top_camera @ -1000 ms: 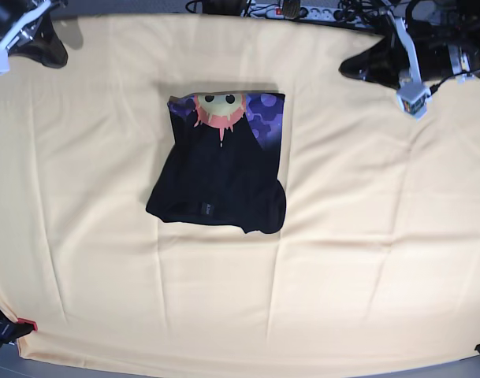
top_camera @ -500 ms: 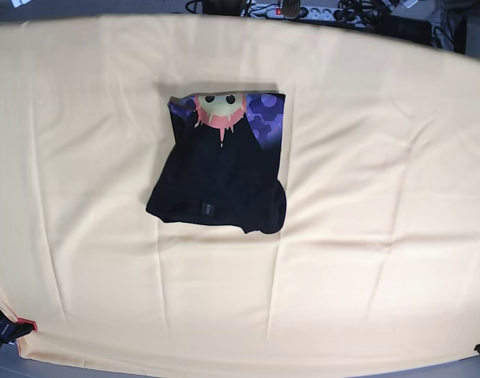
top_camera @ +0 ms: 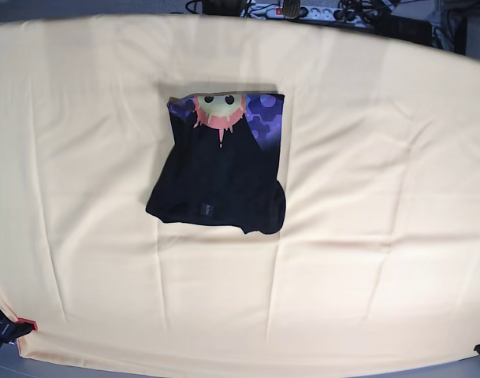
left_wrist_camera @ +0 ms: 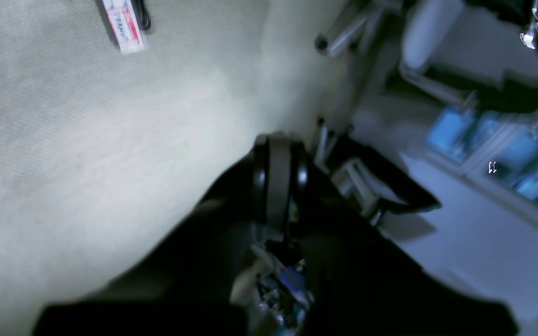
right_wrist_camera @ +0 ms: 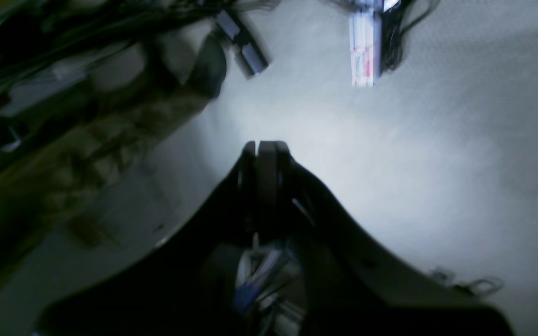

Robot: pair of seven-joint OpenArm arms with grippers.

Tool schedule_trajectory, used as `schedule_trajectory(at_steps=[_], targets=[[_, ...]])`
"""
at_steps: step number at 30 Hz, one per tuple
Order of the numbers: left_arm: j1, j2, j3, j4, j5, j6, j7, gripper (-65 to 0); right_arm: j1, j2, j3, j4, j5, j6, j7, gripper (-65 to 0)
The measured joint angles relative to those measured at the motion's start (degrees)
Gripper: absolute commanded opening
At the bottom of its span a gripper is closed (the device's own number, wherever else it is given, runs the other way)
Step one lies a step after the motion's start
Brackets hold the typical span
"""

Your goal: Fold the T-shirt properly

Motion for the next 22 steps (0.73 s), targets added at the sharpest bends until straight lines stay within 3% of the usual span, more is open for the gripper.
schedule_trajectory(at_steps=[6, 9, 10, 12, 14, 16, 18, 22], targets=[[-16.59, 3.45, 6.08, -23.43, 21.57, 0.42, -27.69, -65.0, 12.44, 1.14, -6.05, -18.1, -18.14, -0.39, 22.4, -65.0], [-23.93, 5.4, 9.64, -33.73, 35.67, 1.16, -41.68, -65.0, 18.75, 0.96, -10.95, -25.86, -28.06, -1.4, 34.71, -65.0], [-26.03, 6.01, 11.3, -36.54, 40.87, 3.3, -45.42, -65.0, 20.81, 0.81, -12.81, -28.11, -31.61, -3.78, 37.57, -65.0], [-29.24, 7.61, 15.15, -41.13, 48.04, 13.29, -51.8, -65.0, 24.41, -0.37, -16.17, -31.61, -37.62, -12.94, 41.55, -65.0], [-31.36, 9.22, 19.17, -44.35, 48.57, 23.1, -57.31, -65.0, 26.91, -1.46, -19.17, -34.05, -40.74, -20.41, 43.93, -65.0], [-32.41, 10.49, 22.53, -45.97, 46.64, 27.61, -59.54, -65.0, 28.57, -2.99, -21.94, -35.67, -41.59, -23.76, 45.18, -65.0], [-32.52, 12.41, 24.94, -46.42, 44.7, 29.57, -59.3, -65.0, 29.46, -5.07, -24.65, -36.63, -41.55, -25.14, 45.57, -65.0], [-31.15, 17.66, 26.36, -46.75, 41.0, 29.83, -58.62, -65.0, 29.75, -8.94, -29.31, -36.65, -41.46, -26.91, 46.05, -65.0]])
